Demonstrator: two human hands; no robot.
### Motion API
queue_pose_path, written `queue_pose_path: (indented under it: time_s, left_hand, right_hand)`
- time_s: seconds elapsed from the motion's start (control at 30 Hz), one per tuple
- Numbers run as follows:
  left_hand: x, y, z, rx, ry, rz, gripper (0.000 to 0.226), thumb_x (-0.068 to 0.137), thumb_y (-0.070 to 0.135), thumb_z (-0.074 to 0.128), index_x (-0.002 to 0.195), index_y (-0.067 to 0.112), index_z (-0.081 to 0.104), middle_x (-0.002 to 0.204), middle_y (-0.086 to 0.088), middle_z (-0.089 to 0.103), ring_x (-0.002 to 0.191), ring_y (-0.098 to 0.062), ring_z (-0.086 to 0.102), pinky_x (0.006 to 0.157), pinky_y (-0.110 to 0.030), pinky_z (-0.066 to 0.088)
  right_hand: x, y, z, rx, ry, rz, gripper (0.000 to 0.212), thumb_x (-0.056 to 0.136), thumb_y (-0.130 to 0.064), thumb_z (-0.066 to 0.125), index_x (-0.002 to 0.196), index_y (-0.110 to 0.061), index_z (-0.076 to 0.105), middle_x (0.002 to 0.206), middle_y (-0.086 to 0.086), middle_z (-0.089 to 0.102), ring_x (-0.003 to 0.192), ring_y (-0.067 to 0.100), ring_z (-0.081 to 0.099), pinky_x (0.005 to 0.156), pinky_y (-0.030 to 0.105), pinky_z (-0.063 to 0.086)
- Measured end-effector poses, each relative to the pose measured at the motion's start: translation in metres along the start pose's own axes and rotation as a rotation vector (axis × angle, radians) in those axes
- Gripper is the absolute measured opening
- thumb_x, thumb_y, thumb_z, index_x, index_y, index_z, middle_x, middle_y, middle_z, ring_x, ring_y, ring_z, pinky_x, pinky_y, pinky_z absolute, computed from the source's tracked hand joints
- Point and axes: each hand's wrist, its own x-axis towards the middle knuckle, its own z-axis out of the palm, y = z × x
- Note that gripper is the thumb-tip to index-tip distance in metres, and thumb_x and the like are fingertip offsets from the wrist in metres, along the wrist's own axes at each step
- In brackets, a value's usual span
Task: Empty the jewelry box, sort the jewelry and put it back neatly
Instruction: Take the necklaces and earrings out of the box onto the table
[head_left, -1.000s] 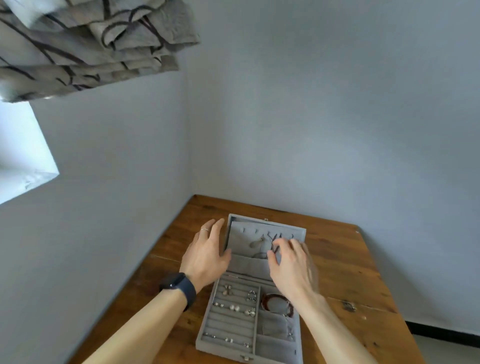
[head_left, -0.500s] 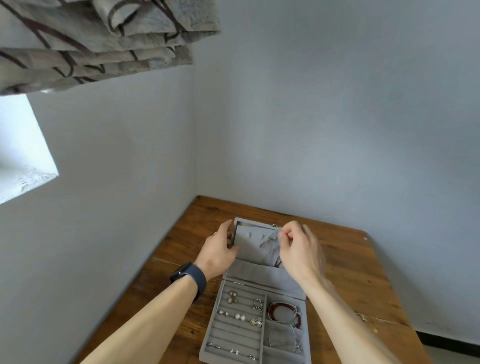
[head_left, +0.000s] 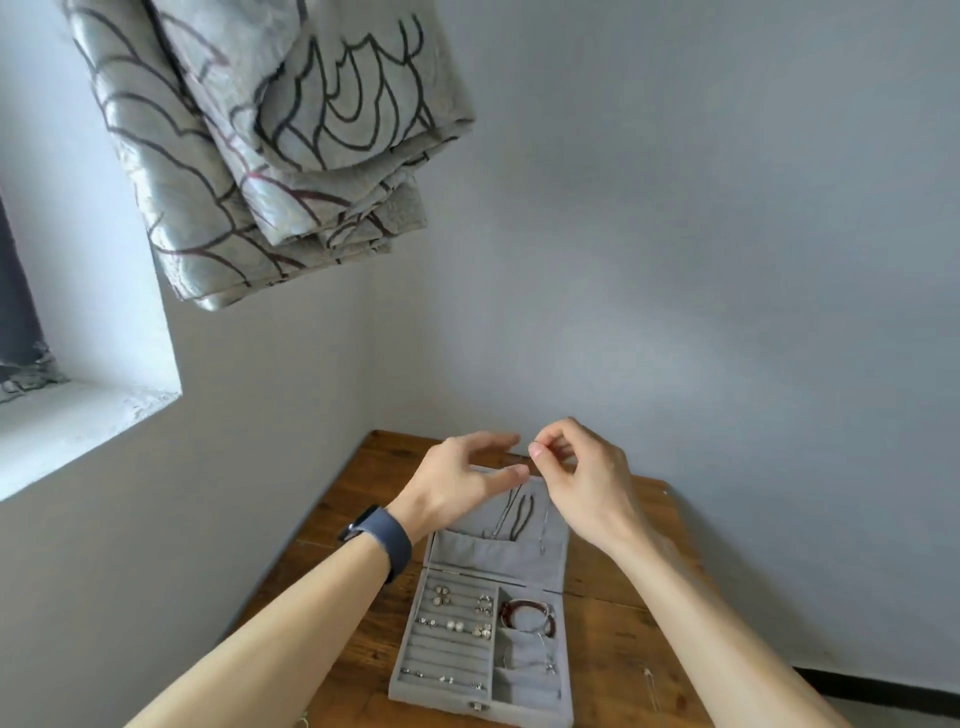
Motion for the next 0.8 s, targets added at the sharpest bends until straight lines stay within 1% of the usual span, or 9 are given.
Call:
queue_pose_path:
  time_s: [0.1, 0.17, 0.27, 0.33, 0.43, 0.5, 0.63, 0.73, 0.8]
  left_hand:
    - [-0.015, 0.028, -0.006, 0.128, 0.045, 0.117, 0.011, 0.09, 0.038, 0.07, 0.098, 0.033, 0.074, 0.089, 0.024, 0.07, 0.086, 0.014, 0.062, 0.075, -0.002, 0.04]
    - [-0.024, 0.044, -0.011, 0.123, 0.089, 0.133, 0.004, 0.091, 0.034, 0.068, 0.091, 0.032, 0.071, 0.081, 0.022, 0.07, 0.079, 0.013, 0.061, 0.069, -0.001, 0.04]
    - [-0.033, 0.065, -0.019, -0.003, 0.122, 0.12, 0.007, 0.091, 0.03, 0.066, 0.087, 0.029, 0.071, 0.081, 0.016, 0.073, 0.077, 0.004, 0.066, 0.071, -0.008, 0.048]
    - [-0.04, 0.079, -0.022, -0.08, 0.084, 0.108, 0.007, 0.09, 0.029, 0.066, 0.086, 0.028, 0.071, 0.08, 0.014, 0.074, 0.076, 0.0, 0.067, 0.073, -0.014, 0.051]
    - [-0.051, 0.098, -0.019, -0.154, -0.002, 0.1, 0.008, 0.088, 0.029, 0.064, 0.083, 0.026, 0.069, 0.075, 0.007, 0.073, 0.068, -0.008, 0.063, 0.071, -0.027, 0.052]
    - [-0.059, 0.107, -0.014, -0.193, -0.031, 0.082, 0.009, 0.091, 0.025, 0.06, 0.085, 0.022, 0.066, 0.076, 0.003, 0.072, 0.069, -0.012, 0.061, 0.071, -0.035, 0.052]
    - [-0.072, 0.11, -0.009, -0.287, -0.09, 0.029, 0.012, 0.1, 0.021, 0.05, 0.092, 0.014, 0.056, 0.075, -0.001, 0.074, 0.072, -0.015, 0.069, 0.068, -0.031, 0.051]
    - [-0.082, 0.098, -0.003, -0.313, -0.099, 0.012, 0.01, 0.099, 0.02, 0.051, 0.093, 0.013, 0.056, 0.068, -0.001, 0.07, 0.065, -0.019, 0.07, 0.067, -0.032, 0.053]
    - [-0.086, 0.086, 0.001, -0.264, -0.08, 0.016, 0.011, 0.099, 0.023, 0.055, 0.093, 0.014, 0.058, 0.068, 0.0, 0.071, 0.064, -0.018, 0.069, 0.069, -0.037, 0.056]
  right_hand:
    - [-0.009, -0.017, -0.019, 0.025, 0.011, -0.003, 0.008, 0.091, -0.039, 0.061, 0.087, -0.041, 0.054, 0.088, -0.027, 0.064, 0.085, -0.004, 0.06, 0.069, 0.008, 0.045]
    - [-0.016, -0.025, -0.03, 0.057, 0.034, 0.017, 0.01, 0.091, -0.037, 0.061, 0.087, -0.041, 0.053, 0.085, -0.024, 0.065, 0.085, -0.005, 0.06, 0.069, 0.005, 0.043]
    - [-0.032, -0.035, -0.043, 0.097, 0.06, 0.057, 0.011, 0.094, -0.035, 0.06, 0.089, -0.04, 0.052, 0.082, -0.021, 0.065, 0.086, -0.007, 0.059, 0.069, 0.004, 0.042]
    - [-0.045, -0.041, -0.047, 0.146, 0.065, 0.082, 0.011, 0.096, -0.033, 0.06, 0.09, -0.037, 0.051, 0.083, -0.019, 0.065, 0.083, -0.005, 0.06, 0.068, 0.008, 0.044]
    - [-0.077, -0.048, -0.044, 0.27, -0.013, 0.178, 0.011, 0.097, -0.029, 0.059, 0.092, -0.035, 0.051, 0.087, -0.013, 0.067, 0.082, 0.002, 0.062, 0.073, 0.02, 0.049]
    - [-0.109, -0.048, -0.039, 0.306, -0.099, 0.239, 0.011, 0.096, -0.028, 0.061, 0.092, -0.035, 0.055, 0.088, -0.013, 0.067, 0.083, 0.004, 0.063, 0.075, 0.023, 0.051]
    - [-0.191, -0.037, -0.024, 0.374, -0.318, 0.381, 0.014, 0.097, -0.03, 0.057, 0.088, -0.032, 0.067, 0.092, -0.016, 0.07, 0.085, 0.0, 0.062, 0.073, 0.012, 0.047]
    - [-0.249, -0.023, -0.017, 0.493, -0.402, 0.583, 0.021, 0.1, -0.029, 0.054, 0.092, -0.022, 0.072, 0.099, -0.008, 0.073, 0.096, 0.009, 0.066, 0.085, 0.023, 0.052]
    - [-0.281, -0.02, -0.017, 0.593, -0.397, 0.696, 0.029, 0.103, -0.029, 0.05, 0.091, -0.014, 0.071, 0.098, -0.003, 0.075, 0.095, 0.014, 0.069, 0.083, 0.028, 0.053]
